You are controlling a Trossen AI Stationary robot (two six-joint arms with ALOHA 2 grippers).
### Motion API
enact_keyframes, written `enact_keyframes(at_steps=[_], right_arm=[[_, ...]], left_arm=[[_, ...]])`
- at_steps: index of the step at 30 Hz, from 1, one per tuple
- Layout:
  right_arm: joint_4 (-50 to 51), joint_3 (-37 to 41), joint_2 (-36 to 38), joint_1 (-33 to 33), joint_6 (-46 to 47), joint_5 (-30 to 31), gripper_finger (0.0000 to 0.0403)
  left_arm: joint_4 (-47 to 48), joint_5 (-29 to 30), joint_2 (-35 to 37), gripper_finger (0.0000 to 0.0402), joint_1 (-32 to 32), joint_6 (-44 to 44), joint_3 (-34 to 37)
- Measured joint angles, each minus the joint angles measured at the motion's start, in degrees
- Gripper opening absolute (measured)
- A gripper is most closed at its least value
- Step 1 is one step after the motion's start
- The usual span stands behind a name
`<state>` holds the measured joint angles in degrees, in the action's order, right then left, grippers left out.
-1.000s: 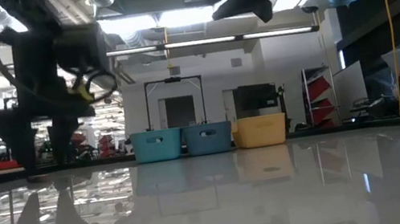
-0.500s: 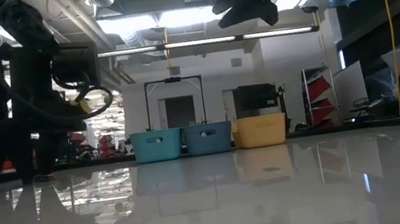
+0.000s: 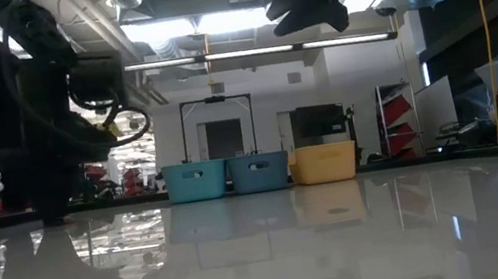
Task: Sort batteries
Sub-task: Put the brown battery into the green bin
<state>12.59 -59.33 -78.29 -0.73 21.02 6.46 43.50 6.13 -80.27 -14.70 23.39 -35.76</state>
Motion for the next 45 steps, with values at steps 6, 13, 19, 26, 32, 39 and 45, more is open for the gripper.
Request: enact_keyframes(at_steps=[6, 13, 19, 26, 32, 39, 45], right_arm=[[6.2, -3.0, 0.2, 2.0, 0.7, -1.1, 0.016], [13.2, -7.6, 0.2, 8.5, 0.9, -4.5, 0.016], [12.9, -7.6, 0.0, 13.9, 0.7, -4.6, 0.016], [10.5, -7.5, -1.1, 18.2, 0.3, -8.4, 0.016], [9.5, -7.6, -3.1, 19.4, -0.7, -8.6, 0.016], [9.1, -7.6, -6.8, 22.6, -2.3, -10.0, 0.016], [8.0, -7.5, -10.0, 25.9, -2.4, -10.6, 0.016]], left_arm=[[1.0, -1.5, 2.5, 0.0014, 0.1, -3.0, -4.1], [-1.3, -1.3, 6.9, 0.0016, 0.5, -8.2, -9.5], [-10.7, -0.1, 8.4, 0.0012, -1.2, -14.9, -12.5], [-24.6, 1.8, 3.8, 0.0014, -6.7, -22.2, -12.6], [-31.7, 0.5, -4.2, 0.0016, -11.7, -28.8, -12.6], [-34.8, -0.2, -10.4, 0.0013, -15.7, -35.5, -13.5], [-35.1, -4.4, -13.4, 0.0027, -17.6, -39.1, -16.0]])
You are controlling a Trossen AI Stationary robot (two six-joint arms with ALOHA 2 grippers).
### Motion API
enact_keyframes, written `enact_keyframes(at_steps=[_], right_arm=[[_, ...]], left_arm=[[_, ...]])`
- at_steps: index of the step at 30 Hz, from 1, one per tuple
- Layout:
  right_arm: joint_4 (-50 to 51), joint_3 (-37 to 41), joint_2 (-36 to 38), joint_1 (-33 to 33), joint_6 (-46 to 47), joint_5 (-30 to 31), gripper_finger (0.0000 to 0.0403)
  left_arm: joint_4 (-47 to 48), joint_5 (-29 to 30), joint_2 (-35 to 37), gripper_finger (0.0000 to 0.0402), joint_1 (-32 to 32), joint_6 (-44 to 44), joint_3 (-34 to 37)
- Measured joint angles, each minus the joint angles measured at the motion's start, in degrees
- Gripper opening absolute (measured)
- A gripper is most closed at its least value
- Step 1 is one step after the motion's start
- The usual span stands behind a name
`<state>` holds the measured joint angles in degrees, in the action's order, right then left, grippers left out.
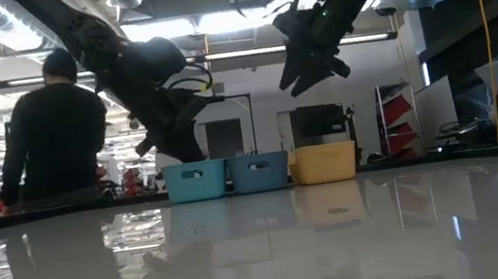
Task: Sort batteries
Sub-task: Put the brown battery into the green bin, then return To Home Position
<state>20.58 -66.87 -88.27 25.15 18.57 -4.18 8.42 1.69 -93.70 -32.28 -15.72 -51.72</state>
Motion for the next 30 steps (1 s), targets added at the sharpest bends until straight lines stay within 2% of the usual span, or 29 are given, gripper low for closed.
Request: enact_keyframes(at_steps=[5, 13, 17, 24, 30], right_arm=[[0.0, 0.0, -1.4, 0.9, -0.2, 0.0, 0.016], [0.3, 0.0, -1.5, 0.8, -0.2, -1.5, 0.016], [0.5, 0.0, -1.5, 0.8, -0.3, -2.2, 0.016], [0.1, 0.0, -1.1, 0.7, 0.1, -7.9, 0.016], [-1.5, 0.0, 1.9, -1.3, 1.0, -6.4, 0.016]], left_arm=[[-0.2, -0.4, -0.1, 0.0054, -0.1, -2.1, -1.0], [0.7, -0.3, -0.1, 0.0129, -0.1, -6.2, -1.1], [0.8, -0.3, 1.4, 0.0153, 0.0, -6.1, -1.1], [-4.6, -0.4, 10.9, 0.0156, 3.0, -3.0, -1.1], [-8.5, 0.3, 18.3, 0.0143, 9.2, -2.1, -1.1]])
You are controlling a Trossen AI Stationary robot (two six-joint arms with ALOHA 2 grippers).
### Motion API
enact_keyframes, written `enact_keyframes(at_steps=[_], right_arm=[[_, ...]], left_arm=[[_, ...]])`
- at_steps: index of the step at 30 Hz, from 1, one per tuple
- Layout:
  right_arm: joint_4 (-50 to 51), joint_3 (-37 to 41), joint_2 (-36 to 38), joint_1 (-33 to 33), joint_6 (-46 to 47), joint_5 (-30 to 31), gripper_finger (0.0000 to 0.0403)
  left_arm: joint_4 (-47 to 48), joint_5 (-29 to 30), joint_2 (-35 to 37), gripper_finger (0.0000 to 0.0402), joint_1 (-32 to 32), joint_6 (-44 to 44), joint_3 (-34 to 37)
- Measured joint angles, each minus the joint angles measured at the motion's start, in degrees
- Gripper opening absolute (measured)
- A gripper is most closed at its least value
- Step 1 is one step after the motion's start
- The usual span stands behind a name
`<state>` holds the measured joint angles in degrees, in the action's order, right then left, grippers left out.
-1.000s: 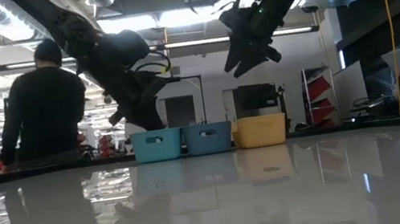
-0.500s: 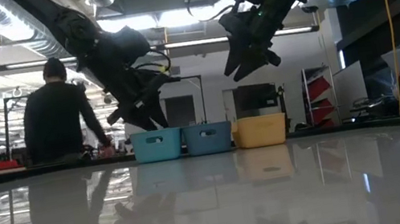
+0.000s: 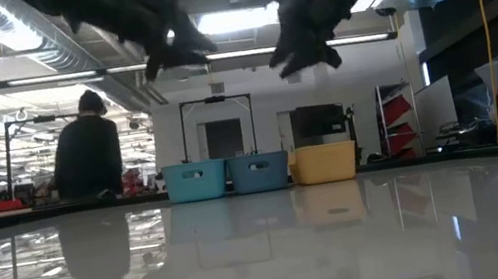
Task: Sort batteries
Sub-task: Return To Home Position
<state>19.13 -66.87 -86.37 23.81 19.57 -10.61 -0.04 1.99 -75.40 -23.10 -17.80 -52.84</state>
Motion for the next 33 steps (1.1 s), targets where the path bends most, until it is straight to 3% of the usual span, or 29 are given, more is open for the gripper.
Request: enact_keyframes(at_steps=[11, 17, 20, 26, 33], right_arm=[[0.8, 0.0, 9.4, -9.2, 0.2, 3.7, 0.016], [4.1, 0.0, 16.5, -14.8, 0.9, 14.1, 0.016], [4.2, 0.0, 19.1, -17.1, -1.0, 16.2, 0.016], [5.3, 0.4, 22.2, -20.6, -2.2, 17.2, 0.016], [1.6, 9.1, 29.6, -23.5, -1.1, 22.9, 0.016]], left_arm=[[-0.1, 0.7, 7.3, 0.0123, 15.2, 0.0, 0.0], [-0.2, 9.2, 12.0, 0.0106, 23.6, 2.9, 0.0], [0.9, 13.1, 13.4, 0.0097, 25.5, 4.4, 0.0], [4.6, 13.8, 16.3, 0.0083, 26.7, 4.4, 0.0], [8.1, 13.8, 23.7, 0.0072, 26.9, 4.2, 3.3]])
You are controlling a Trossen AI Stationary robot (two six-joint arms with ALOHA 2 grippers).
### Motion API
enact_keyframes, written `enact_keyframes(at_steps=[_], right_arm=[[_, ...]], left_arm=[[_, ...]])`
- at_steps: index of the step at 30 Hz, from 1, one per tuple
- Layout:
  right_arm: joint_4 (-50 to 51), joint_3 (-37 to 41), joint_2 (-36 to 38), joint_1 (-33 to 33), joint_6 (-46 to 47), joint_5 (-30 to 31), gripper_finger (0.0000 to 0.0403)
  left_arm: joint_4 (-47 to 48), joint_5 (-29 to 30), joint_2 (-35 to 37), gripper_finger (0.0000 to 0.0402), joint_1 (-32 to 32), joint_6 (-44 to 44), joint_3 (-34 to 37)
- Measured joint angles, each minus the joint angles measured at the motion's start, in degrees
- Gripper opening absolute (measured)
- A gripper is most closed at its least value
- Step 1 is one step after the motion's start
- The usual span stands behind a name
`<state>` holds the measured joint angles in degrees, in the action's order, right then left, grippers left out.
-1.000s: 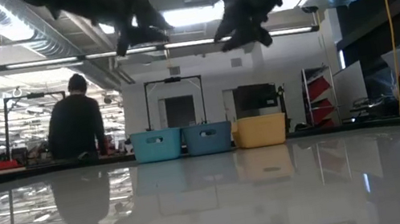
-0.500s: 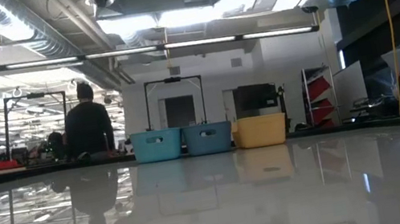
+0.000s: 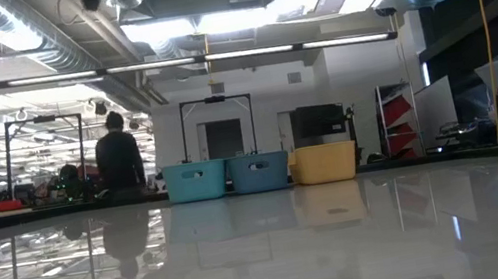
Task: Sort batteries
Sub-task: Return To Home Position
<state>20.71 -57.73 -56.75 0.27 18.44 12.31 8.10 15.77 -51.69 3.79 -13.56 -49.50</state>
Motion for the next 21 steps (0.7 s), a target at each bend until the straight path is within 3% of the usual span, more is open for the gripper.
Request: enact_keyframes(at_steps=[9, 21], right_arm=[[-14.8, 14.8, 9.4, 0.1, -0.2, -10.3, 0.016], [-18.4, 24.3, 15.9, 0.1, 1.3, -11.4, 0.016]], left_arm=[[-0.1, 0.0, 13.7, 0.0048, -0.2, -5.2, 12.8], [-1.5, -0.1, 31.0, 0.0011, -0.1, -11.4, 27.8]])
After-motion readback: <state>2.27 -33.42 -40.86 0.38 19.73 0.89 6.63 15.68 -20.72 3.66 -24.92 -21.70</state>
